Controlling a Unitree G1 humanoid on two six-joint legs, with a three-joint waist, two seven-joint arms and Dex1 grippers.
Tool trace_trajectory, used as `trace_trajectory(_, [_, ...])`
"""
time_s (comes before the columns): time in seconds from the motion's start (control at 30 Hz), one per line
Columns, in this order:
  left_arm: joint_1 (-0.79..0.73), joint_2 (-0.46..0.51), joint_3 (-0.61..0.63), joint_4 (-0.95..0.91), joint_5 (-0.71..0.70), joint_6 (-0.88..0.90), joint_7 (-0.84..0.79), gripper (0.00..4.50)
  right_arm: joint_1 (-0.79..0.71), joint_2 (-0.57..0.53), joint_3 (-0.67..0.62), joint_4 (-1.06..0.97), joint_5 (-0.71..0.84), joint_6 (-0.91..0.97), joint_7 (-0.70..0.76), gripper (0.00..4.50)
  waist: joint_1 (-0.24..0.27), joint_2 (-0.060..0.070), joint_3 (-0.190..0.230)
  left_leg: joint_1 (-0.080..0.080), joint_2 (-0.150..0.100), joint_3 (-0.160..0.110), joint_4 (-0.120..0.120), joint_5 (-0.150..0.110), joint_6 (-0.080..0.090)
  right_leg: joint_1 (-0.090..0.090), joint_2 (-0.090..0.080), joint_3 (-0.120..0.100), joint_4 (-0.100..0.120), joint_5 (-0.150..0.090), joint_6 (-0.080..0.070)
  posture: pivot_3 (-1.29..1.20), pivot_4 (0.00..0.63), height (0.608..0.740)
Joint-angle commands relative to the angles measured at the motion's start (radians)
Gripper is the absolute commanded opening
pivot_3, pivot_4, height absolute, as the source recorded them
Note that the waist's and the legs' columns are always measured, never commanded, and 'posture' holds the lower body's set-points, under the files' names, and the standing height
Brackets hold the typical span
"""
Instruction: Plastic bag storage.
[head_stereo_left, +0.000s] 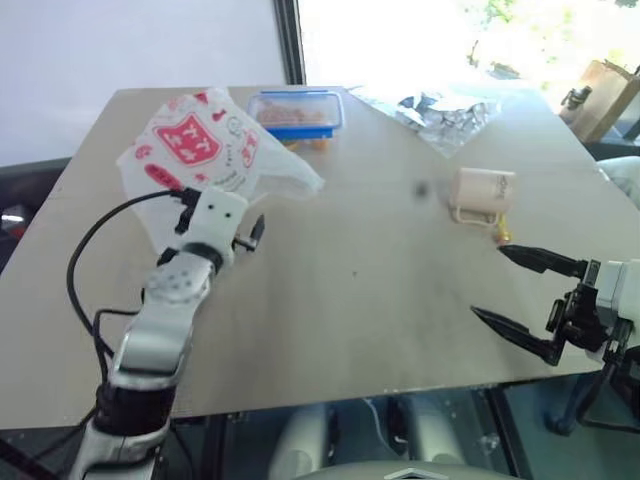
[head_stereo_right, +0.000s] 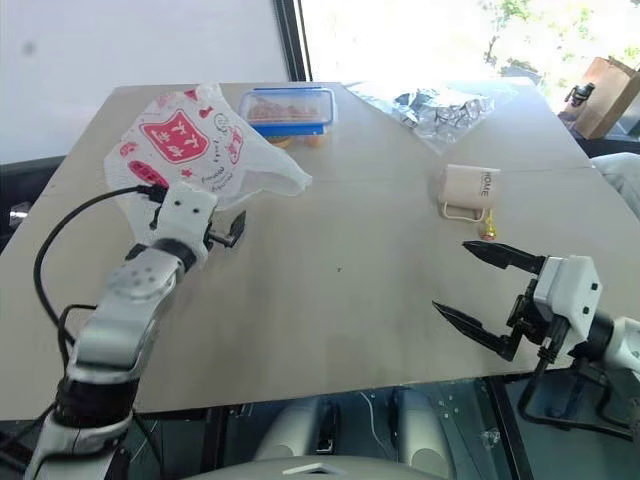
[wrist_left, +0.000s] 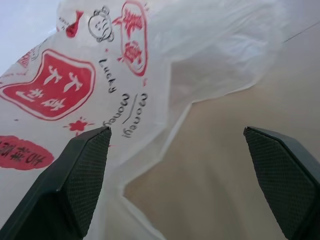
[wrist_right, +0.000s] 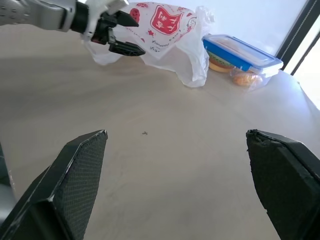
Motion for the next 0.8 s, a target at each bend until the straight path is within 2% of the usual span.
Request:
trace_trajectory(0.03, [-0.087,0.029,-0.082,0.116,0.134,-0.005,0.023,4.45,0.006,-0.007,-0.017,-0.011,-0.004,-0.017,-0.005,4.5,0.0,0.0,0.0,0.0,0.0,0.0,0.0,0.0,0.0,0.0,0.0,0.0,0.0,0.001,0.001,0.0,0.15,0.74])
trace_trajectory(0.2, [-0.163,0.028,-0.126,0.233,0.212,-0.032,0.011,4.45,0.022,0.002,-0.009,-0.032,-0.008,-0.02,-0.025,4.5,-0.001,0.0,0.0,-0.001,0.0,0.0,0.0,0.0,0.0,-0.001,-0.001,0.0,-0.001,0.002,0.004,0.0,0.15,0.74])
trace_trajectory(0.43, [-0.318,0.007,-0.165,0.56,0.294,-0.211,0.067,4.45,0.023,0.012,0.031,-0.059,-0.025,-0.014,-0.068,4.5,0.0,0.0,0.0,-0.001,0.0,0.0,0.0,0.0,0.0,-0.001,-0.001,-0.001,0.0,0.002,0.004,0.0,0.15,0.74])
trace_trajectory(0.53, [-0.353,-0.001,-0.171,0.669,0.315,-0.3,0.093,3.74,0.012,0.011,0.052,-0.067,-0.031,-0.005,-0.089,4.5,-0.001,0.0,0.0,-0.001,-0.001,0.0,0.0,0.0,-0.001,-0.001,-0.002,0.0,0.0,0.003,0.004,0.0,0.15,0.74])
trace_trajectory(0.57, [-0.36,-0.005,-0.165,0.693,0.315,-0.316,0.102,3.38,0.004,0.01,0.06,-0.069,-0.032,-0.001,-0.098,4.5,-0.001,0.0,0.0,-0.002,-0.001,0.0,0.0,0.001,-0.001,-0.001,-0.002,0.0,0.0,0.003,0.004,0.0,0.15,0.74])
trace_trajectory(0.8, [-0.367,0.006,-0.07,0.672,0.284,-0.386,0.131,0.14,-0.096,0.01,0.154,-0.064,-0.112,0.032,-0.199,4.5,-0.001,-0.001,0.001,-0.002,0.0,0.0,0.0,0.002,-0.004,-0.003,-0.003,-0.001,0.0,0.003,0.004,0.0,0.15,0.74])
